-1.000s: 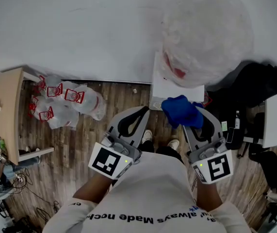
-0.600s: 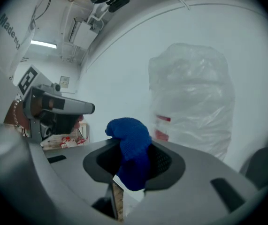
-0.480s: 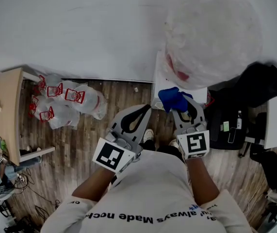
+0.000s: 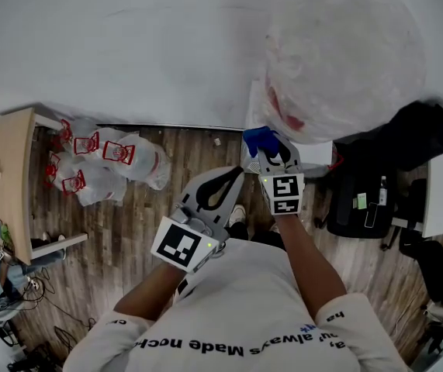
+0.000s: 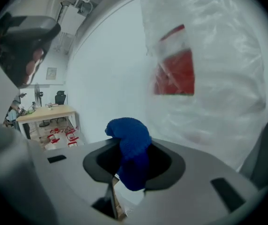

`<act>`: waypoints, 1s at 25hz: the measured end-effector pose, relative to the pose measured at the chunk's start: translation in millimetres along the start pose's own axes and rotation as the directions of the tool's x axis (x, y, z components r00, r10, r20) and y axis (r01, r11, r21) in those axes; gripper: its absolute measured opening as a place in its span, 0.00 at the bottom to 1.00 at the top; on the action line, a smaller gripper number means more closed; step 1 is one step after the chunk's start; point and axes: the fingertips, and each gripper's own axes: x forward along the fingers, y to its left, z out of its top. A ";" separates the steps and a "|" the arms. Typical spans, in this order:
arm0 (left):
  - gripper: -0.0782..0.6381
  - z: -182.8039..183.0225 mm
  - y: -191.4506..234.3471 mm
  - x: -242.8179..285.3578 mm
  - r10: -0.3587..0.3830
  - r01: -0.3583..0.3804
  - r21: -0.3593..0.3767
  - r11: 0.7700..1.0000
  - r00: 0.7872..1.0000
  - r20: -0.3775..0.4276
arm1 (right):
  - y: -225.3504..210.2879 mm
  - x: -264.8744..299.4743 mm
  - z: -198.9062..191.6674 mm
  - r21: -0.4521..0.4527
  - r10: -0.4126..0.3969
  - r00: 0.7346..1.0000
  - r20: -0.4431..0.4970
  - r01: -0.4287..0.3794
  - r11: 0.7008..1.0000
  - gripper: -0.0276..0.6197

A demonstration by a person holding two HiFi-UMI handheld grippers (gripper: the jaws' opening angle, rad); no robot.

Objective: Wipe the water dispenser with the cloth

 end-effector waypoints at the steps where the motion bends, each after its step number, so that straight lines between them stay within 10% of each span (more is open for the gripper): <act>1: 0.14 0.5 0.4 0.6 -0.001 0.001 0.001 1.000 1.000 0.005 | -1.1 7.8 -5.3 -0.001 -0.009 1.000 -0.011 0.009 1.000 0.25; 25: 0.14 -1.3 6.8 -0.8 0.022 -0.022 -0.017 1.000 1.000 -0.004 | -5.3 76.2 -100.8 -0.036 -0.049 0.960 -0.276 0.040 0.999 0.24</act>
